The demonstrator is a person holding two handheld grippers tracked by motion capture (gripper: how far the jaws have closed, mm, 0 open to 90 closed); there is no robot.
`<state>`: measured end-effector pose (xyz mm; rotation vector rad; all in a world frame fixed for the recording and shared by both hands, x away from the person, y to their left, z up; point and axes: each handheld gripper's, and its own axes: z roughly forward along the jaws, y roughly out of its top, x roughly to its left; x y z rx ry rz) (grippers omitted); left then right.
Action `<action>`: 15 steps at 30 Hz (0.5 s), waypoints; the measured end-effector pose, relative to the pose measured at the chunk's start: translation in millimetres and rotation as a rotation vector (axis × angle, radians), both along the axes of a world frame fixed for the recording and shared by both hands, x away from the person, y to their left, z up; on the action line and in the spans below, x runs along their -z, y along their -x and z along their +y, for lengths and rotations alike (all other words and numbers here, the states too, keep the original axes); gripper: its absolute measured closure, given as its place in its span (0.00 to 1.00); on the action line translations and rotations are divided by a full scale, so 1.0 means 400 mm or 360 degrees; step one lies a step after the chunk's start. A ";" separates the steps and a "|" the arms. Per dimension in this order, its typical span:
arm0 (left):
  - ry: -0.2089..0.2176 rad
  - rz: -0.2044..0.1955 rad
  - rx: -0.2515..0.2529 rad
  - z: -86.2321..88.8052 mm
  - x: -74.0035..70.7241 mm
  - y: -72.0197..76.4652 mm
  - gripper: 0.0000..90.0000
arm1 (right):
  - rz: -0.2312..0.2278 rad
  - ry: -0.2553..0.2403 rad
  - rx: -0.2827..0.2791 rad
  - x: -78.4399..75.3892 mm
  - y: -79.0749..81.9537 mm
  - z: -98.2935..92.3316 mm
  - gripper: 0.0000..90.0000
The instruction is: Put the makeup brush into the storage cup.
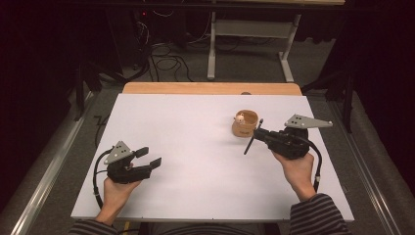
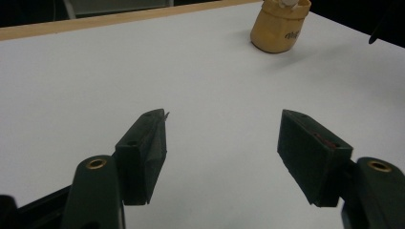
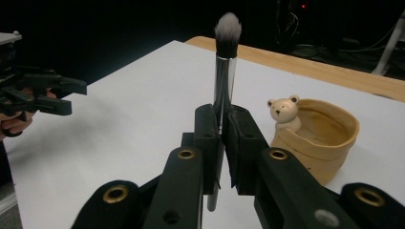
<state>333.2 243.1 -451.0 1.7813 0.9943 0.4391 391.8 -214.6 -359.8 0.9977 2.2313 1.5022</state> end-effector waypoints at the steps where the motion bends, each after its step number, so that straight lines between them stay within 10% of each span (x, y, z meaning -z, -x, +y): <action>1: 0.0002 0.0001 -0.0001 0.000 0.000 -0.001 0.38 | -0.0001 0.0006 0.0005 -0.003 -0.004 0.000 0.96; 15: 0.0017 0.0015 -0.0011 0.006 0.001 -0.004 0.37 | 0.0001 0.0039 0.0059 -0.031 -0.052 0.000 0.96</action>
